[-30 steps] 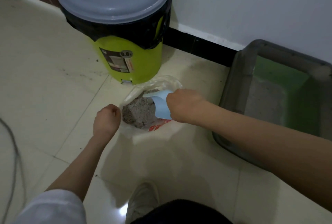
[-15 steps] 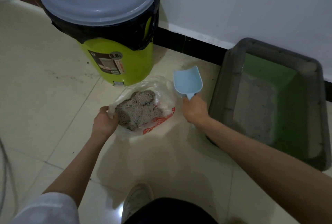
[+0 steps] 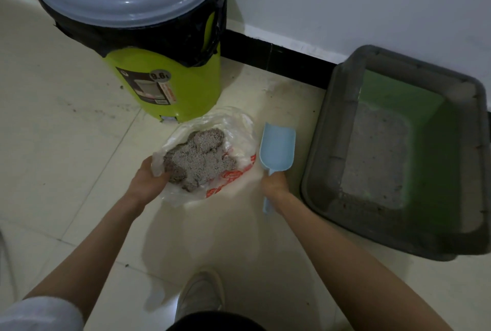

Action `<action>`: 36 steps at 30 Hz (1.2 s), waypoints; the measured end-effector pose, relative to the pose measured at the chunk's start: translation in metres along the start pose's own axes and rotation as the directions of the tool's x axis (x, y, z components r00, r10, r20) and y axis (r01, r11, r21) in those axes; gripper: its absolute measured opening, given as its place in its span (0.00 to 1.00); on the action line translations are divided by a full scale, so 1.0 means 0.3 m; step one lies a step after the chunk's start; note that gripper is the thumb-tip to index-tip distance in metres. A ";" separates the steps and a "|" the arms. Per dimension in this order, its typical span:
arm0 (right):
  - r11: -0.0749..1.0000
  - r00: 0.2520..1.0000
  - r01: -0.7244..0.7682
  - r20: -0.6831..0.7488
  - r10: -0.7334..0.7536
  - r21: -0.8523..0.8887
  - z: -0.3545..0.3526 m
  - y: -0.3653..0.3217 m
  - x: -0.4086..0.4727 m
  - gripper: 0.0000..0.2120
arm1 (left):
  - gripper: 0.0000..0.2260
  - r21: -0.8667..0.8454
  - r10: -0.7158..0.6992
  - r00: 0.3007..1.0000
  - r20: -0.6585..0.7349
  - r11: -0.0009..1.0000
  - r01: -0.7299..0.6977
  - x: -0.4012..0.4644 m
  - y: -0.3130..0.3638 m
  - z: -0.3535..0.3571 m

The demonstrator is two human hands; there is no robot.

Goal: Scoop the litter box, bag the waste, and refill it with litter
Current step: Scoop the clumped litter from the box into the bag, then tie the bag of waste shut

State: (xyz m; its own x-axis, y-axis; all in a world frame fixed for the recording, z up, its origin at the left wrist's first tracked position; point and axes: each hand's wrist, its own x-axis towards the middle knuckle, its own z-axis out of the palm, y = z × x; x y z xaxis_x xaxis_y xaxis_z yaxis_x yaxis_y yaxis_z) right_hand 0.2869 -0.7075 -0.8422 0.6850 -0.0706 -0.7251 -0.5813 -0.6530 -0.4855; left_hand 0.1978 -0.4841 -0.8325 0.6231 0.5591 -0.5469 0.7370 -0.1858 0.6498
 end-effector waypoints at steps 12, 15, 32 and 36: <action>0.971 0.981 0.122 -0.126 -0.150 -0.207 -0.006 -0.129 -0.033 0.18 | 0.28 -0.380 -0.177 0.981 0.082 0.904 0.195 0.015 0.000 -0.009; 0.917 0.929 0.269 -0.171 -0.328 -0.296 -0.035 -0.211 -0.012 0.22 | 0.29 -0.373 -0.164 0.978 0.127 0.906 0.200 0.025 0.005 -0.036; 0.781 0.770 0.624 0.166 -0.616 0.007 -0.134 -0.472 -0.071 0.19 | 0.08 -0.132 -0.126 0.986 0.110 0.981 0.140 -0.062 0.160 -0.178; 0.757 0.731 0.628 0.197 -0.653 0.178 -0.194 -0.555 -0.195 0.17 | 0.09 -0.046 0.046 0.998 0.035 0.998 -0.044 -0.128 0.252 -0.237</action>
State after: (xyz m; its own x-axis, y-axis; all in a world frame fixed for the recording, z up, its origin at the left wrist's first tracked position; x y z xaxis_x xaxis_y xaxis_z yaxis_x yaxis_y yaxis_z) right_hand 0.3693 -0.6386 -0.6905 0.7942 0.5232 -0.3091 -0.0880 -0.4042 -0.9104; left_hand 0.2110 -0.4623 -0.7249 0.6651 0.5212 -0.5347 0.6960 -0.1733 0.6968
